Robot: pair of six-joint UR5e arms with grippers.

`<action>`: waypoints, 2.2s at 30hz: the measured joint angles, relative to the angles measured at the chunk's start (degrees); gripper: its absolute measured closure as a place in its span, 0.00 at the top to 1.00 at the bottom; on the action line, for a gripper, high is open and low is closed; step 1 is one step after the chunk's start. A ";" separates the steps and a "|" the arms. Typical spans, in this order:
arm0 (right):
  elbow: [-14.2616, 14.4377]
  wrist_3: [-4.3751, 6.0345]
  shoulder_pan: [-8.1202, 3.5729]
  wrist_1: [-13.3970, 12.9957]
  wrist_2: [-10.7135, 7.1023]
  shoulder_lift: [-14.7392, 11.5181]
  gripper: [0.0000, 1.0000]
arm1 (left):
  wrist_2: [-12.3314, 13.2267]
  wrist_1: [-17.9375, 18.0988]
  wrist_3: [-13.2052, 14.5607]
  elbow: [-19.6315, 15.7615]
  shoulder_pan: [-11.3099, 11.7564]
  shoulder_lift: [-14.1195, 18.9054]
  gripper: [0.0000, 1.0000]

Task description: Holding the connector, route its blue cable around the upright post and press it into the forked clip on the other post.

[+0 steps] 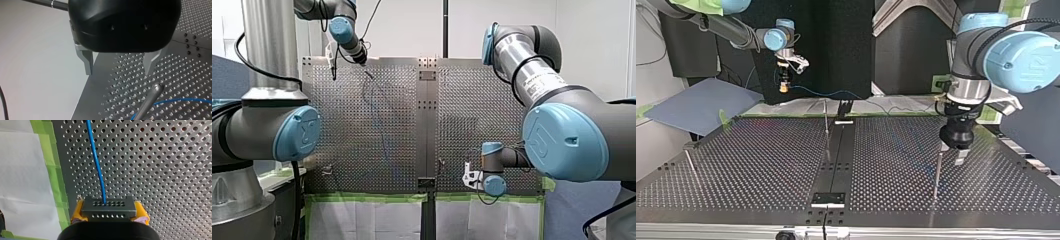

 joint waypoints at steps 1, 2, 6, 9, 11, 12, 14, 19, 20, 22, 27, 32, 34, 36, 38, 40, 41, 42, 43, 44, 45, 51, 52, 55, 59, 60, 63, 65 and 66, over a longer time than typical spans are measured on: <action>0.00 0.01 0.00 -0.03 0.00 0.01 0.00 | 0.02 0.00 0.04 0.00 -0.04 0.04 1.00; 0.00 0.02 0.00 -0.06 -0.02 0.02 0.00 | 0.02 -0.01 0.05 0.00 -0.09 0.15 1.00; 0.00 0.03 0.00 -0.10 -0.37 0.01 0.00 | 0.01 -0.02 0.01 0.03 -0.15 0.36 1.00; 0.00 0.00 -0.01 -0.11 -0.60 0.03 0.00 | 0.00 -0.04 -0.12 0.01 -0.14 0.43 1.00; -0.01 -0.02 -0.01 -0.12 -0.66 0.03 0.00 | 0.00 -0.12 -0.20 0.01 -0.17 0.43 1.00; 0.00 -0.02 -0.01 -0.11 -0.67 0.03 0.00 | -0.01 -0.18 -0.24 0.01 -0.19 0.43 1.00; 0.00 -0.03 0.00 -0.10 -0.69 0.02 0.00 | -0.18 -0.43 -0.33 0.01 -0.26 0.43 1.00; 0.00 -0.04 0.01 0.11 -0.70 0.05 0.00 | -1.47 -1.37 -0.45 0.01 -0.51 0.42 1.00; 0.00 -0.04 0.01 0.12 -0.70 0.05 0.00 | -1.94 -1.74 -0.48 0.01 -0.59 0.43 1.00; 0.00 -0.04 0.00 0.16 -0.70 0.05 0.00 | -2.48 -2.42 -0.54 0.01 -0.79 0.46 1.00; 0.00 -0.04 0.01 0.27 -0.71 0.05 0.00 | -4.41 -4.13 -0.58 0.00 -1.45 0.50 1.00; 0.00 -0.04 0.02 0.31 -0.70 0.05 0.00 | -6.38 -4.93 -0.44 0.00 -1.88 0.50 1.00; 0.00 -0.04 0.01 0.32 -0.70 0.06 0.00 | -6.96 -5.19 -0.26 0.01 -2.05 0.50 1.00; 0.00 -0.01 0.01 0.32 -0.70 0.06 0.00 | -7.72 -5.49 -0.01 0.00 -2.21 0.50 1.00; 0.00 0.01 0.00 0.32 -0.71 0.07 0.00 | -8.32 -5.79 0.16 0.00 -2.33 0.50 1.00; 0.00 0.03 0.01 0.33 -0.71 0.07 0.00 | -8.90 -6.23 0.45 0.00 -2.45 0.50 1.00; 0.00 0.04 0.01 0.32 -0.70 0.07 0.00 | -9.38 -6.51 0.73 0.00 -2.54 0.50 1.00; 0.00 0.04 0.00 0.33 -0.71 0.07 0.00 | -9.77 -6.66 0.93 0.00 -2.60 0.50 1.00; 0.00 0.06 0.00 0.32 -0.70 0.06 0.00 | -10.17 -6.78 1.09 0.00 -2.65 0.50 1.00; 0.00 0.08 0.00 0.33 -0.70 0.07 0.00 | -10.67 -6.88 1.23 0.00 -2.72 0.50 1.00; 0.00 0.10 0.00 0.34 -0.70 0.07 0.00 | -11.03 -6.93 1.31 0.00 -2.77 0.50 1.00; 0.00 0.15 0.01 0.39 -0.70 0.07 0.00 | -12.64 -7.00 1.46 0.00 -3.09 0.50 1.00; 0.00 0.18 0.00 0.40 -0.71 0.07 0.00 | -12.73 -6.99 1.48 0.00 -3.13 0.52 1.00; 0.00 0.29 0.00 0.41 -0.73 0.07 0.00 | -12.87 -6.93 1.55 0.00 -3.29 0.51 1.00; 0.00 0.37 -0.06 0.49 -0.77 0.07 0.00 | -12.91 -6.13 1.75 0.00 -3.62 0.52 1.00; 0.00 0.38 -0.07 0.52 -0.78 0.06 0.00 | -12.93 -5.84 1.82 0.00 -3.73 0.54 1.00; -0.01 0.39 -0.13 0.65 -0.82 0.05 0.00 | -13.06 -4.58 2.53 0.00 -4.18 0.54 1.00; 0.00 0.42 -0.19 0.80 -0.85 0.06 0.00 | -13.24 -3.61 3.33 0.00 -4.43 0.53 1.00; 0.00 0.44 -0.23 0.88 -0.86 0.06 0.00 | -13.34 -3.21 3.69 0.00 -4.53 0.54 1.00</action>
